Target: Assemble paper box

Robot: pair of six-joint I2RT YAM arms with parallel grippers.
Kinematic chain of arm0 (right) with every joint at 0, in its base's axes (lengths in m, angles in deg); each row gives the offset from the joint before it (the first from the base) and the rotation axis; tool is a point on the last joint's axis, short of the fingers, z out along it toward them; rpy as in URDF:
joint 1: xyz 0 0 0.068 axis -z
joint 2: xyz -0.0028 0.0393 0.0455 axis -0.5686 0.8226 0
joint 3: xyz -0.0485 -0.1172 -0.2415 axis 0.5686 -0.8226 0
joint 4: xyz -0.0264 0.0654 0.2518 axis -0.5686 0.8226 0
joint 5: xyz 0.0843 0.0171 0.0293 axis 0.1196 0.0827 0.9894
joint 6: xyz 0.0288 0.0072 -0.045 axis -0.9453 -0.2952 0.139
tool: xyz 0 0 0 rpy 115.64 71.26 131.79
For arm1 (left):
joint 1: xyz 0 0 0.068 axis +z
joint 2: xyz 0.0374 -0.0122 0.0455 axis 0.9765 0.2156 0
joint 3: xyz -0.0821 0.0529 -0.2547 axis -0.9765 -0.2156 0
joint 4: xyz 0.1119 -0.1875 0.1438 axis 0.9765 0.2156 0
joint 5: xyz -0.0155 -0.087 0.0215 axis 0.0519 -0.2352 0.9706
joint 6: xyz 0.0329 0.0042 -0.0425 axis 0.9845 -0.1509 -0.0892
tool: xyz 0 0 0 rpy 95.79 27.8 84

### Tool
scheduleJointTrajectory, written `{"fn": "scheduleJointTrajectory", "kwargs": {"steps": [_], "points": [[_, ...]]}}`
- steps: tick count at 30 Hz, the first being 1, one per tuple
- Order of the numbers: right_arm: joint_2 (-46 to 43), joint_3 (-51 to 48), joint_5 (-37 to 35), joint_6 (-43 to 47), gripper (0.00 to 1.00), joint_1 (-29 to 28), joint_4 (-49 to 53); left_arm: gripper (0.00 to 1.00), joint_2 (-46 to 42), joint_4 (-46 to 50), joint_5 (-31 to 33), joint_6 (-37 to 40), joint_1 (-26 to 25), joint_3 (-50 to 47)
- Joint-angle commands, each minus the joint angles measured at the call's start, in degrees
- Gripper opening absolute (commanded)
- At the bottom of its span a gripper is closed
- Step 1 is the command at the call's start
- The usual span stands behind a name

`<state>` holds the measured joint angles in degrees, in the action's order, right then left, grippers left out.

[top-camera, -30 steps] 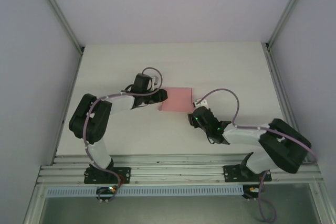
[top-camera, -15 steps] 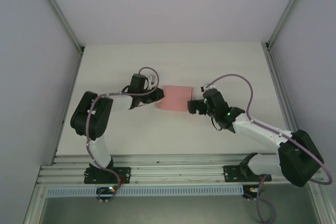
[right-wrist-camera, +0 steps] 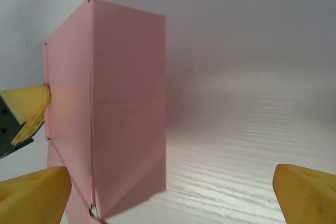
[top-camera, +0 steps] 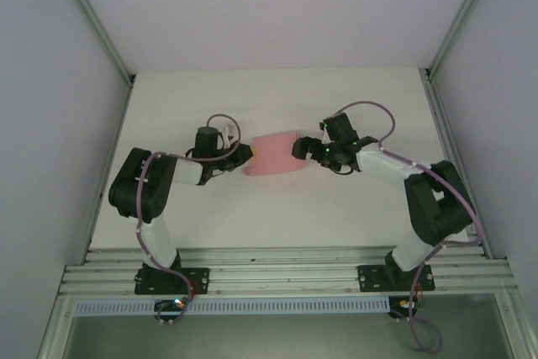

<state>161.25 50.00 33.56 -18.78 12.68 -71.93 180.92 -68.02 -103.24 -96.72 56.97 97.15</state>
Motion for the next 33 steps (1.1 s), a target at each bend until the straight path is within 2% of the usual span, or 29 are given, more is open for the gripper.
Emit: {"fn": "scheduleJointTrajectory", "kwargs": {"steps": [1,7,10,17,20,22,23,25,26,29,30,33], "points": [[4.22,2.88,8.16,-1.86,1.00,0.73,-4.04,0.04,1.14,2.13,0.44,0.06,0.45,-0.73],[10.76,5.08,17.49,-4.47,0.89,2.13,-13.12,0.04,2.05,1.12,0.00,-0.29,0.43,-0.49],[12.68,4.66,20.53,-6.85,0.75,2.55,-18.20,0.05,1.71,0.68,0.73,0.07,0.45,-0.44],[11.29,3.32,21.58,-7.97,0.45,3.60,-20.74,0.10,-0.50,1.51,1.34,3.26,0.44,0.63],[9.91,2.28,23.01,-8.48,0.44,4.23,-21.81,0.15,-2.19,0.97,1.97,5.05,0.43,1.39],[9.08,1.79,23.27,-8.38,0.43,4.38,-21.63,0.23,-3.83,0.28,1.59,6.13,0.45,2.16],[8.55,1.57,23.19,-8.30,0.43,4.48,-20.94,0.37,-5.18,0.06,1.43,7.18,0.44,2.36],[7.54,1.23,23.04,-8.40,0.43,4.81,-19.79,0.74,-8.30,1.64,1.75,10.62,0.43,3.06],[6.89,1.06,23.07,-8.82,0.43,5.13,-19.08,0.99,-10.44,3.73,2.76,13.36,0.32,3.50],[5.42,1.31,23.52,-9.34,0.42,6.50,-15.37,1.00,-16.03,12.31,4.96,26.28,-1.88,4.96],[5.13,1.84,23.88,-8.90,0.42,6.89,-13.43,1.00,-17.72,15.83,8.46,31.53,-2.97,5.45],[4.57,2.82,26.14,-10.12,0.42,8.70,-9.21,1.00,-21.27,26.40,22.09,51.07,-12.33,7.23]]}}
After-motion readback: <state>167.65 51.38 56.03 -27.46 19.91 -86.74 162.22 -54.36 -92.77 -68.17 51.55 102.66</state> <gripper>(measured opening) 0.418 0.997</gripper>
